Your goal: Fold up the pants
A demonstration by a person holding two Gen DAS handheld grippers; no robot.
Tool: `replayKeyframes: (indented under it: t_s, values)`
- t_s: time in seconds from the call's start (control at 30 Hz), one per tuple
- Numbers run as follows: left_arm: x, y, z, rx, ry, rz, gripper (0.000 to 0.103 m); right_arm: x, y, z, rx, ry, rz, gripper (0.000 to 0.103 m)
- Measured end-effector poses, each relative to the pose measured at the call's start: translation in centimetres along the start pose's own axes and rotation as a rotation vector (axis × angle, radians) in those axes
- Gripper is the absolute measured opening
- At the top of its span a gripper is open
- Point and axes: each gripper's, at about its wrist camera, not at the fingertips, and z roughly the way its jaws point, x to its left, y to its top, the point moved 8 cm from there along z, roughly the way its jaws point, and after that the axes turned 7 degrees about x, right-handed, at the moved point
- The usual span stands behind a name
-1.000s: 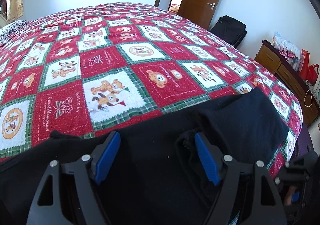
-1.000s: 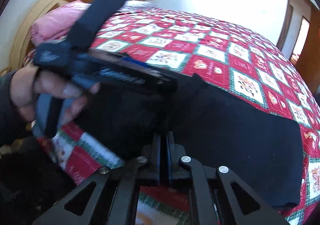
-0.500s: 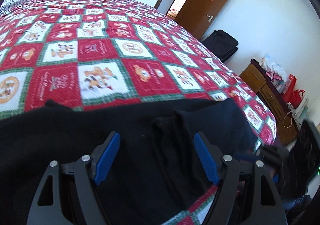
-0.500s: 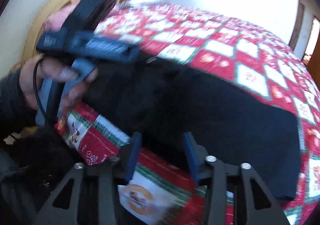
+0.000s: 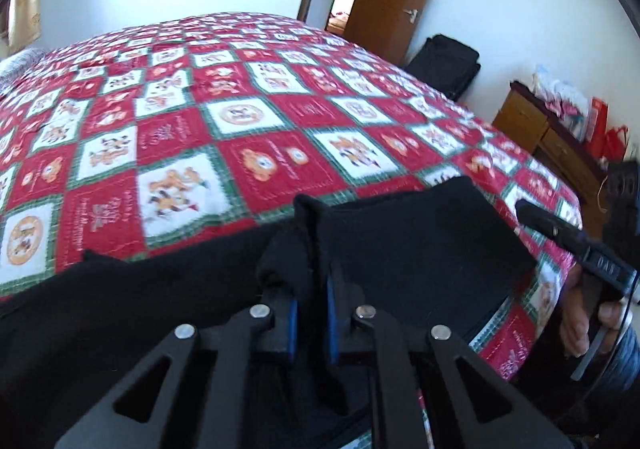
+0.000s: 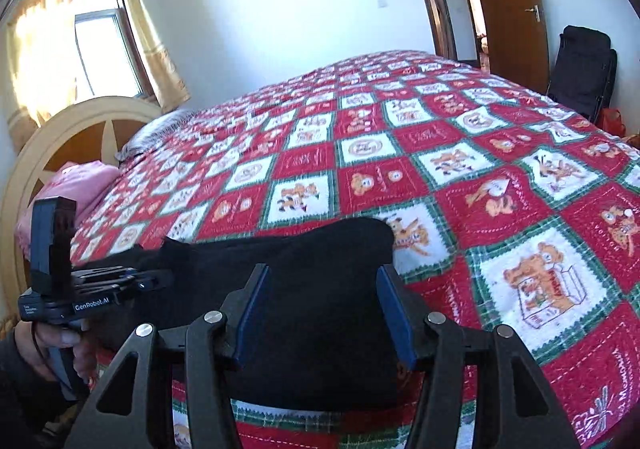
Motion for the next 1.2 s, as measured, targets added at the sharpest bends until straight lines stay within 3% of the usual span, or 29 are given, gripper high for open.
replayKeyframes:
  t_s: [0.13, 0.23, 0.37, 0.43, 0.5, 0.7, 0.83, 0.9, 1.0, 1.1, 1.2]
  values:
    - [1.4, -1.0, 1.8, 0.063, 0.019, -0.021, 0.016, 1.8, -0.9, 1.2, 0.049, 0.039, -0.069, 0.062]
    - [1.7, -1.4, 1.7, 0.049, -0.008, -0.065, 0.020, 2.4, -3.3, 4.3, 0.182, -0.052, -0.174, 0.063]
    - [2.5, -1.5, -0.3, 0.015, 0.004, -0.075, 0.048, 2.7, -3.4, 3.9, 0.148, -0.062, -0.205, 0.063]
    - [4.8, -2.0, -2.5, -0.040, 0.057, -0.070, 0.065, 2.3, -3.2, 3.4, 0.129, -0.034, -0.167, 0.063]
    - [8.6, -3.2, -5.4, -0.087, 0.146, -0.066, 0.071, 2.0, -2.9, 3.0, 0.112, -0.018, -0.141, 0.063]
    - [23.2, -9.9, -15.6, -0.162, 0.399, -0.192, 0.071, 3.6, -2.3, 1.7, 0.040, -0.019, -0.168, 0.063]
    - [29.9, -13.6, -19.1, -0.189, 0.472, -0.325, 0.071, 5.3, -2.6, 1.7, 0.020, -0.027, -0.225, 0.063]
    - [31.9, -14.9, -19.7, -0.213, 0.445, -0.386, 0.070, 6.0, -2.8, 1.6, 0.011, -0.024, -0.244, 0.063]
    - [33.4, -16.1, -18.7, -0.226, 0.340, -0.481, 0.065, 6.6, -3.2, 1.8, 0.015, -0.016, -0.245, 0.063]
    - [33.3, -16.5, -17.1, -0.210, 0.274, -0.500, 0.050, 7.0, -3.5, 1.9, 0.017, -0.023, -0.249, 0.063]
    - [33.2, -16.9, -16.7, -0.231, 0.266, -0.500, 0.048, 7.1, -3.6, 1.9, 0.015, -0.025, -0.247, 0.063]
